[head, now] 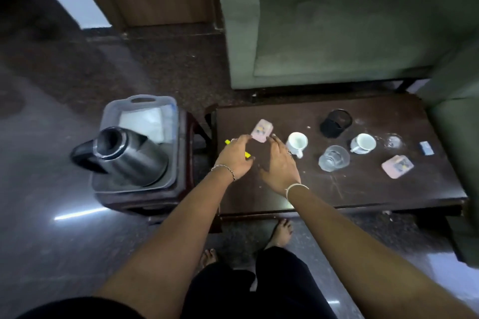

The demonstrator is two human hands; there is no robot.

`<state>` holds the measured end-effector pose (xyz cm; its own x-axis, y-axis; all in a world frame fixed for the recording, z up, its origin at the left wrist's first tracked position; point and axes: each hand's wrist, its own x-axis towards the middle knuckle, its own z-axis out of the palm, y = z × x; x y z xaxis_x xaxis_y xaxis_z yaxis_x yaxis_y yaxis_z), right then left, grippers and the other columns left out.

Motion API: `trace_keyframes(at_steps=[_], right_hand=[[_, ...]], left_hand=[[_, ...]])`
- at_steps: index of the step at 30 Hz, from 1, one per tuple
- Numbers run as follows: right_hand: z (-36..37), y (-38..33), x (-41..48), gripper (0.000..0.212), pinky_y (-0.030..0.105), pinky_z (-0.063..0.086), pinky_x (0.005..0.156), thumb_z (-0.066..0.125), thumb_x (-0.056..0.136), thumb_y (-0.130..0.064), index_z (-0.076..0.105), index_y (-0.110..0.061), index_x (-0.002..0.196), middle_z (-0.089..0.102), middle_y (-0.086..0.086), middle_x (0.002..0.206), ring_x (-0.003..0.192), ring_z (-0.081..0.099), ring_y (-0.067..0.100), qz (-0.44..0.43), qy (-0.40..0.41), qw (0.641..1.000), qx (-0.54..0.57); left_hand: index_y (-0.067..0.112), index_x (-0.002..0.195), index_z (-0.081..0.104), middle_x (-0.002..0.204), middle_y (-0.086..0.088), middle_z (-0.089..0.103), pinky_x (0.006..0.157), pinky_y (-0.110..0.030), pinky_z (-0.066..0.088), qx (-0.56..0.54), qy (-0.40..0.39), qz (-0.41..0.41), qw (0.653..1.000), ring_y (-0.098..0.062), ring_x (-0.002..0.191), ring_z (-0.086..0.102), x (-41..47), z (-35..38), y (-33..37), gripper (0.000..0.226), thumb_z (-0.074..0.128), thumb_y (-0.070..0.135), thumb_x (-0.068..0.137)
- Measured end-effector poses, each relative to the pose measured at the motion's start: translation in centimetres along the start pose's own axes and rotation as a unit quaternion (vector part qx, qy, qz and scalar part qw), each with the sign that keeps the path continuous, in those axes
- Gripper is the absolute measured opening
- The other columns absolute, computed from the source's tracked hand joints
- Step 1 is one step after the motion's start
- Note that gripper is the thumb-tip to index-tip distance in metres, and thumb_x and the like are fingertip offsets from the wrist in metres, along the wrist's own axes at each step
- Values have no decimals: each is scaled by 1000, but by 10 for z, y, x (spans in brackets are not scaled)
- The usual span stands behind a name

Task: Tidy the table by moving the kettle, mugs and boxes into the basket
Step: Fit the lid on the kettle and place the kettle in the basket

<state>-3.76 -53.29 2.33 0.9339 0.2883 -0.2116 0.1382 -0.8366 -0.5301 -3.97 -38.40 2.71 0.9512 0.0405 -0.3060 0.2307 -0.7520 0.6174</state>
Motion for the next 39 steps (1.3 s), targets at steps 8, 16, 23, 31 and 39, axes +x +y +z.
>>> trace_keyframes(at_steps=[8, 16, 23, 31, 39], right_hand=[[68, -147, -17, 74, 35, 22, 119, 59, 85, -21, 26, -8, 149, 21, 9, 159, 147, 21, 22, -134, -45, 989, -29], [122, -250, -4, 80, 38, 19, 121, 60, 81, -21, 21, -8, 149, 18, 8, 160, 149, 14, 21, -194, -75, 976, -57], [149, -309, 19, 80, 41, 17, 121, 55, 84, -29, 17, -8, 152, 11, 9, 161, 149, 10, 25, -221, -58, 972, -60], [183, -335, 50, 86, 44, 14, 122, 61, 84, -36, 16, -7, 150, 11, 13, 161, 149, 8, 30, -183, -32, 978, -94], [207, -325, 55, 85, 45, 10, 122, 53, 85, -46, 15, -7, 151, 11, 11, 161, 150, 7, 29, -174, 13, 979, -108]], left_hand=[[15, 133, 48, 130, -6, 59, 107, -32, 40, -39, 118, -70, 990, -20, 122, 54, -77, -93, -109, 53, 66, 19, 83], [12, 118, 61, 115, -5, 68, 97, -27, 46, -115, 239, -120, 957, -20, 108, 62, -122, -157, -201, 36, 61, 8, 83], [9, 112, 67, 111, -10, 69, 94, -40, 49, -90, 309, -136, 937, -26, 103, 63, -112, -201, -252, 27, 53, 23, 94], [6, 128, 55, 134, -19, 54, 106, -49, 38, -25, 206, -214, 955, -35, 126, 47, -66, -219, -293, 51, 29, 40, 101], [10, 84, 65, 92, -18, 69, 82, -40, 47, 59, 141, -217, 964, -34, 94, 61, -45, -224, -323, 72, 19, 64, 93]])
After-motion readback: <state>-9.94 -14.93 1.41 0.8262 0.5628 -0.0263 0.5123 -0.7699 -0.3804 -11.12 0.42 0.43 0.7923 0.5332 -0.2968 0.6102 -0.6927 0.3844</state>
